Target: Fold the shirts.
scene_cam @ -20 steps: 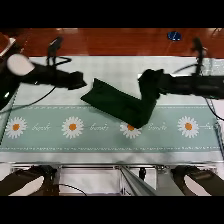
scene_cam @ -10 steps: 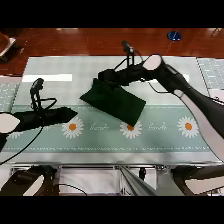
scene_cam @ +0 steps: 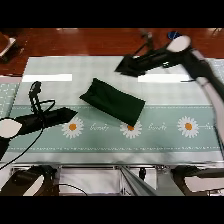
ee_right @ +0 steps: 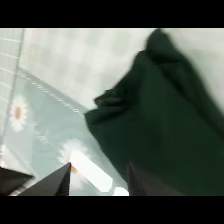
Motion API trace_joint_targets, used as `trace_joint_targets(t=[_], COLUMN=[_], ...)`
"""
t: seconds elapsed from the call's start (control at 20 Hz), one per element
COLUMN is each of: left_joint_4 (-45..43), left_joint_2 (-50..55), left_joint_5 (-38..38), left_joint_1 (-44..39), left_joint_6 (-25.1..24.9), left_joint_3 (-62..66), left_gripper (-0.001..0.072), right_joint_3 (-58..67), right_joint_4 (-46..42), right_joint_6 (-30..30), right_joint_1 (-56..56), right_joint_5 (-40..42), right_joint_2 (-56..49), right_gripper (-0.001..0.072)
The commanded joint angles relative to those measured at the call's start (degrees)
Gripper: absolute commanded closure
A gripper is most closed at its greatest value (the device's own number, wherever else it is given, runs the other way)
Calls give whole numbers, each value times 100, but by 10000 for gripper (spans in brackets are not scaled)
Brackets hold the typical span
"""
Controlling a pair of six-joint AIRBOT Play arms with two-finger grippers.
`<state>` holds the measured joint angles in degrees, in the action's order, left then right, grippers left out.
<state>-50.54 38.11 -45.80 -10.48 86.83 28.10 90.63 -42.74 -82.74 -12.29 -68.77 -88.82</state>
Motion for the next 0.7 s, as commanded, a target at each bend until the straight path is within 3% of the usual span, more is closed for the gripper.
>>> trace_joint_targets(t=[0.0, 0.1, 0.25, 0.4, 0.5, 0.65], left_joint_4=[2, 2, 2, 4, 4, 7], left_joint_2=[-7, -7, -4, 50, 146, 280], left_joint_5=[39, 81, 256, 393, 407, 404], left_joint_1=[-2, -2, -2, -2, -2, -2], left_joint_6=[2, 2, 2, 2, 2, 4], left_joint_3=[-15, -15, -26, -26, -26, -26], left_gripper=[689, 689, 689, 689, 689, 689], right_joint_3=[-216, -1115, -3392, -5359, -6039, -6102], right_joint_4=[-2273, -3554, -3950, -2894, -1707, -848], right_joint_6=[-260, -588, -1449, -1917, -1534, -1005], right_joint_1=[1043, 1593, 2288, 2267, 1982, 1335], right_joint_5=[-1178, -920, 280, 1292, 1810, 2201], right_joint_2=[1403, 2474, 4017, 4612, 4385, 3464], right_gripper=[305, 305, 305, 305, 305, 305])
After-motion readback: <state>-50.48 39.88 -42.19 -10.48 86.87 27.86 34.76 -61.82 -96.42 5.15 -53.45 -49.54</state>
